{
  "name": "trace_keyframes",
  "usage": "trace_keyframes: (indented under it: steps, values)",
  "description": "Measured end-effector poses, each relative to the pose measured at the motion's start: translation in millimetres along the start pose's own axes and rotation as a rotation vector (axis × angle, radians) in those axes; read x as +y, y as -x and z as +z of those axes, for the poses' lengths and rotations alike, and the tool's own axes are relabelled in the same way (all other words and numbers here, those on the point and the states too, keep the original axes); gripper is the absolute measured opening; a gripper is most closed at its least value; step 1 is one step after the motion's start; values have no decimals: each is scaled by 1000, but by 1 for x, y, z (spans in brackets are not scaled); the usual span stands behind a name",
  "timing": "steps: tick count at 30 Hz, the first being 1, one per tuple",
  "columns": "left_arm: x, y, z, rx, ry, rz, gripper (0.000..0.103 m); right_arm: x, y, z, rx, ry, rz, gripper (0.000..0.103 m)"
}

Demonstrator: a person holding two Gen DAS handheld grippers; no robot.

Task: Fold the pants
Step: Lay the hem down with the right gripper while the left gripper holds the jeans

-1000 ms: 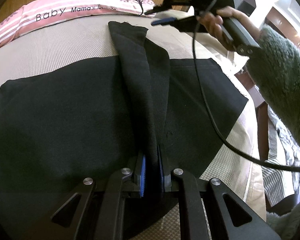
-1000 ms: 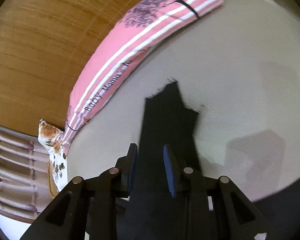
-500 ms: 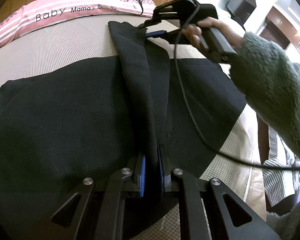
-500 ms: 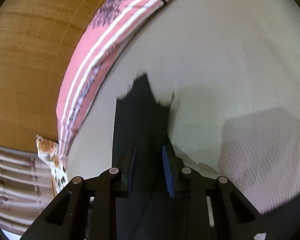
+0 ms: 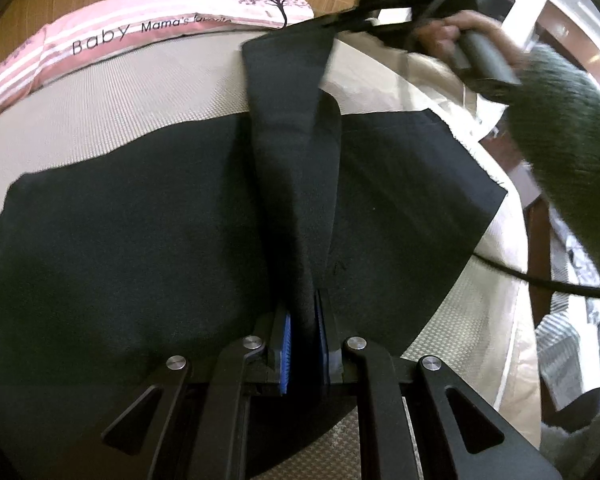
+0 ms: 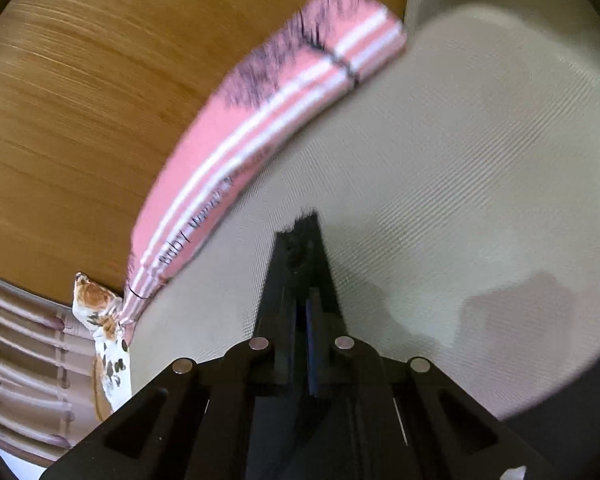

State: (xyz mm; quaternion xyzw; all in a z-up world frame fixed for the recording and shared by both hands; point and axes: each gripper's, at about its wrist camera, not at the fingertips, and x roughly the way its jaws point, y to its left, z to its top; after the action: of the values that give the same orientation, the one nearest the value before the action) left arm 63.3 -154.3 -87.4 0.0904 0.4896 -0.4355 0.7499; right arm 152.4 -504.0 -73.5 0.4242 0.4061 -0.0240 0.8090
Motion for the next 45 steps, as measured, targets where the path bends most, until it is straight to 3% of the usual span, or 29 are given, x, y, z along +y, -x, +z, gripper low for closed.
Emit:
trace_keyframes:
  steps: [7, 11, 14, 18, 26, 35, 41, 45]
  values:
    - [-19, -2, 1, -1, -68, 78, 12, -58, 129, -47, -159, -72, -68, 4]
    - [-34, -4, 0, -5, -139, 134, 13, -110, 168, -91, -193, -178, -140, 4]
    - [-47, -9, -4, -5, -218, 204, 13, -145, 173, -126, -174, -262, -205, 4]
    - [-53, -10, -8, -7, -265, 242, 13, -177, 167, -150, -151, -348, -235, 4]
    - [-65, -12, -10, -3, -315, 267, 13, -166, 190, -158, -219, -299, -230, 4]
    - [-71, -9, -16, 1, -364, 239, 13, -184, 183, -183, -194, -315, -315, 3]
    - [-74, -13, -21, -2, -385, 245, 14, -189, 177, -182, -179, -321, -343, 4]
    - [-70, -13, -18, 1, -366, 233, 18, -185, 179, -179, -155, -320, -349, 15]
